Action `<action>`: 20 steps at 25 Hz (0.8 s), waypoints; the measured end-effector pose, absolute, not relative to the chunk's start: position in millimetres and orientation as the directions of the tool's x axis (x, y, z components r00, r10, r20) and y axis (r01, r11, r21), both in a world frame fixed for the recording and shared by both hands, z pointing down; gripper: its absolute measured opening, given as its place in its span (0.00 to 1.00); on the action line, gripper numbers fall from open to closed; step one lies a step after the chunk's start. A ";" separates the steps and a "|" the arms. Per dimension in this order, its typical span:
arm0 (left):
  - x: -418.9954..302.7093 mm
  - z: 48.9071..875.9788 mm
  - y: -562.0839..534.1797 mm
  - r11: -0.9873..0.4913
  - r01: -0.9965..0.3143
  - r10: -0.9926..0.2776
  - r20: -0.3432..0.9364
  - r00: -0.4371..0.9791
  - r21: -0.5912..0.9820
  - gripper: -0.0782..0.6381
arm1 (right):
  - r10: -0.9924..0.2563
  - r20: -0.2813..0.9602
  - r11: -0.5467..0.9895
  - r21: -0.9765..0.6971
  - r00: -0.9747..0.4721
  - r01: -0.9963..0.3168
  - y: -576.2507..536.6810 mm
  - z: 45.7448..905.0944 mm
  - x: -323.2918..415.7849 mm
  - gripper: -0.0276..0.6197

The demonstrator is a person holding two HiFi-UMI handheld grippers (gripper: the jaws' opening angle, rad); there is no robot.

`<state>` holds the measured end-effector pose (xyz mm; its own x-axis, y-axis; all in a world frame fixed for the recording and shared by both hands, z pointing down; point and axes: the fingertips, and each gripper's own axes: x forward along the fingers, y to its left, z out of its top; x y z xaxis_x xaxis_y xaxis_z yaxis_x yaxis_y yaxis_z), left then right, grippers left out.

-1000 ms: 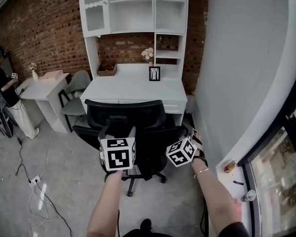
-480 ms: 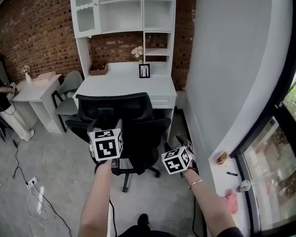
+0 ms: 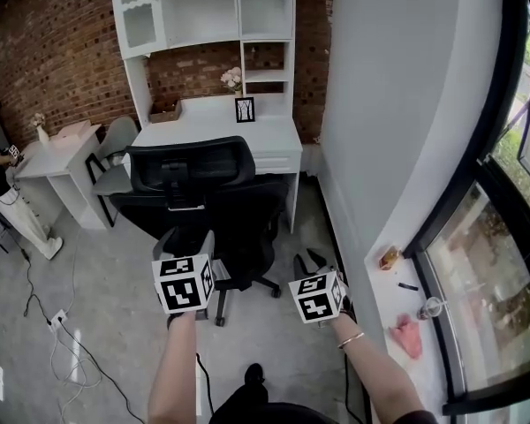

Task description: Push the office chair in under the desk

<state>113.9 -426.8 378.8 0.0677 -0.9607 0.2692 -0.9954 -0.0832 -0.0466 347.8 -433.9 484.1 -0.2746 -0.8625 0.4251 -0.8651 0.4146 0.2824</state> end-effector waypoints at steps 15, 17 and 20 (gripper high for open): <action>194.4 441.6 -298.4 -0.231 -0.973 -0.920 0.324 0.220 0.003 0.27 | -0.843 0.355 0.456 0.072 -0.405 -0.887 -300.1 472.4 366.6 0.06; 202.0 444.5 -285.3 -0.250 -0.968 -0.916 0.322 0.240 0.010 0.22 | -0.843 0.341 0.455 0.037 -0.417 -0.890 -286.8 469.1 371.0 0.06; 211.2 449.9 -266.6 -0.273 -0.962 -0.909 0.322 0.266 0.024 0.18 | -0.843 0.325 0.451 -0.008 -0.429 -0.892 -267.5 466.1 376.7 0.05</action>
